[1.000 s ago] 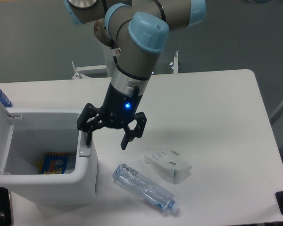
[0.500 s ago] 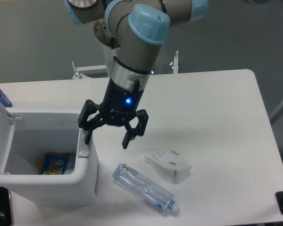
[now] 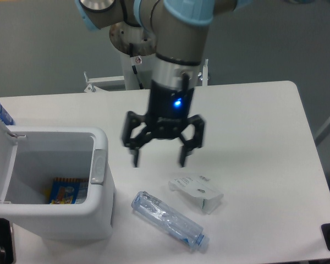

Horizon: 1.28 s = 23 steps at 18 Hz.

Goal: Open the trash can

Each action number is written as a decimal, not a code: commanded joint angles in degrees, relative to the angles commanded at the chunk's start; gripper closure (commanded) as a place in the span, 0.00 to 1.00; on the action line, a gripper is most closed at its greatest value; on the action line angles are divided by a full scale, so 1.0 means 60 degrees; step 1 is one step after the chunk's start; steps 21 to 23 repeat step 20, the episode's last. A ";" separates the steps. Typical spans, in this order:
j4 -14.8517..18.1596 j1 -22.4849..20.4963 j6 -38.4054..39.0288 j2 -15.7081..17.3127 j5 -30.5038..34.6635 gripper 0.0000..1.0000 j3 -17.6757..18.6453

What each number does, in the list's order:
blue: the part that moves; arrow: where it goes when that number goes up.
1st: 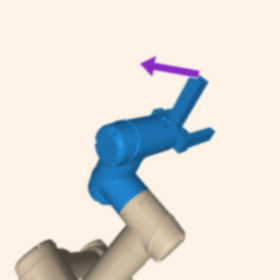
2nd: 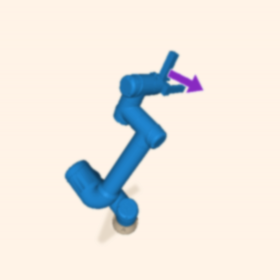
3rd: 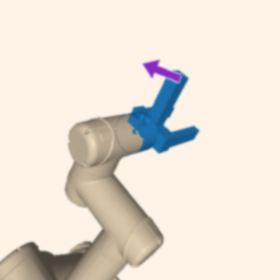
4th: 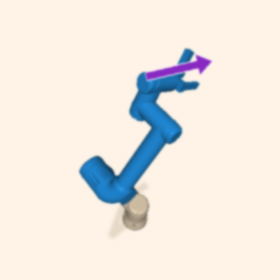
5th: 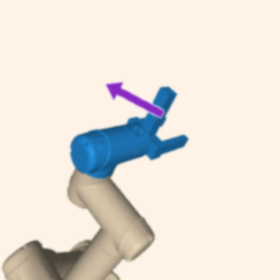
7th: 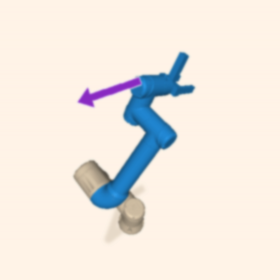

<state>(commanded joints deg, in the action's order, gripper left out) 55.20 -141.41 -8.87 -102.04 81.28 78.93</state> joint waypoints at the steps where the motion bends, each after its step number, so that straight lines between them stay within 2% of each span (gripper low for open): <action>1: 0.0015 -0.0103 -0.0219 0.0000 0.0133 0.00 -0.0074; 6: 0.0088 -0.0981 -0.2107 0.0058 0.0426 0.00 -0.0060; 9: 0.0205 -0.1216 -0.3498 0.0073 0.0822 0.00 0.0013; 14: 0.1536 -0.1744 -0.6162 0.0102 0.0852 0.00 0.0072; 17: 0.1845 -0.2080 -0.7439 0.0277 0.0910 0.00 0.0306; 23: 0.1831 -0.2228 -0.7721 0.0322 0.0926 0.00 0.0350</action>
